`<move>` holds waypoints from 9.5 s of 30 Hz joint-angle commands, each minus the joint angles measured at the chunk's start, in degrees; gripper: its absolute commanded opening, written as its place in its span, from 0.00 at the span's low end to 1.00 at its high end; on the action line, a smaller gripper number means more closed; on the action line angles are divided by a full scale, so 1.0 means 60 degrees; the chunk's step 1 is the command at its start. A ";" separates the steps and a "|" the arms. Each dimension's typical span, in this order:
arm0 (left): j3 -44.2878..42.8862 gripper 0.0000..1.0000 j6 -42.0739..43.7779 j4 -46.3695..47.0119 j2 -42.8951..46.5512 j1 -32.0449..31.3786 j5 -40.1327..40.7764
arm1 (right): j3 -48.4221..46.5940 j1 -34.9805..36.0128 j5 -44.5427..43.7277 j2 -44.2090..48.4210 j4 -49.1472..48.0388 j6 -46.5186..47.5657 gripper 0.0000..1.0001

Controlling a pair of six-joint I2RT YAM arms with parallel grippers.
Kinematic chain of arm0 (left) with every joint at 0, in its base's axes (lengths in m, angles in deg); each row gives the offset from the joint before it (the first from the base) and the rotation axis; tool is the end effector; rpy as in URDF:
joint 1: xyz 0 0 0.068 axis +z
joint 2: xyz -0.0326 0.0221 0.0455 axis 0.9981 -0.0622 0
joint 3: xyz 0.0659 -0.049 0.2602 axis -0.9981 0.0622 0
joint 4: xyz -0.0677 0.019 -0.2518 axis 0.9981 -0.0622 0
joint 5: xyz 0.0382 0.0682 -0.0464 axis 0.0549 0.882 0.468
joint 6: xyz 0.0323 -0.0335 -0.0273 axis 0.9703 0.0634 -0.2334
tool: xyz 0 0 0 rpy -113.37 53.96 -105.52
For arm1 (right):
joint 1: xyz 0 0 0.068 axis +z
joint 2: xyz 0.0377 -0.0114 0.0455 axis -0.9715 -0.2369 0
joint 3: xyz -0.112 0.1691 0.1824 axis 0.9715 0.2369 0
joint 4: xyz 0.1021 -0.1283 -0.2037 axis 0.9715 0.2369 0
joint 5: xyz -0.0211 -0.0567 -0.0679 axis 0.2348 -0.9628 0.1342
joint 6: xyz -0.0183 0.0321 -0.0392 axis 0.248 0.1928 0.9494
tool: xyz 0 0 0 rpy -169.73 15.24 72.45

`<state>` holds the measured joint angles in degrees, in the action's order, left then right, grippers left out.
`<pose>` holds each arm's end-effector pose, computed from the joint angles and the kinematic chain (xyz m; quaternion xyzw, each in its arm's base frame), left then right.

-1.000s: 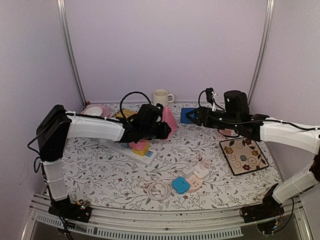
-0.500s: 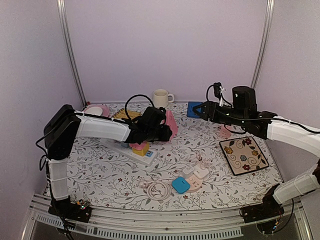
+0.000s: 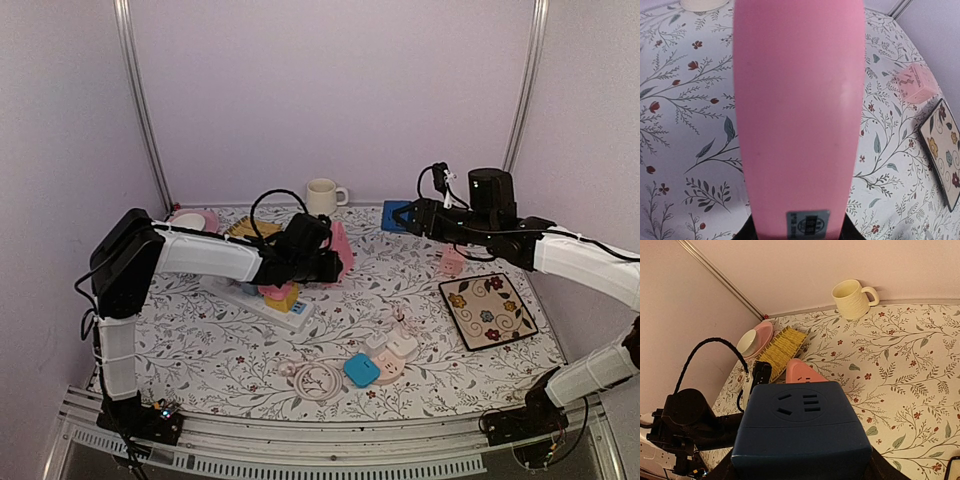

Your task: Pull the plug off the socket

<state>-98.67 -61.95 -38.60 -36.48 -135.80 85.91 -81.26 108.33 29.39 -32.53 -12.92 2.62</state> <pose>0.3006 -0.3397 0.1771 0.0741 0.8943 -0.2232 0.3806 0.2588 0.1712 0.3091 -0.0856 0.8152 0.3653 0.4412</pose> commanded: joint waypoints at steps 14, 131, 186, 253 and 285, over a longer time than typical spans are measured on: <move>-0.0155 0.00 0.0197 0.0231 -0.0236 0.0953 0.0035 | 0.0133 -0.0507 0.0880 0.0196 -0.0406 0.0252 0.04; -0.0510 0.96 0.1254 0.0095 0.1379 0.1753 -0.2502 | 0.3733 0.2676 -0.1833 0.2103 0.2575 -0.0450 1.00; 0.4028 0.68 0.1625 0.2108 0.2948 -0.2451 -0.2410 | 0.6469 -0.0690 0.3176 0.2453 -0.0125 -0.0938 0.72; 0.1240 0.00 0.2872 0.0985 -0.0243 -0.3109 -0.0282 | 0.6579 0.0551 0.4194 -0.1319 -0.6946 -0.4546 0.14; 0.2253 0.00 0.2620 0.1850 -0.0036 -0.2496 -0.0106 | 0.7138 0.0473 0.5421 -0.2212 -1.3267 -0.8541 0.02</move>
<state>-87.13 -45.01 -27.14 -36.21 -152.39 84.40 -37.72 111.06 60.03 -49.25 -89.83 -49.20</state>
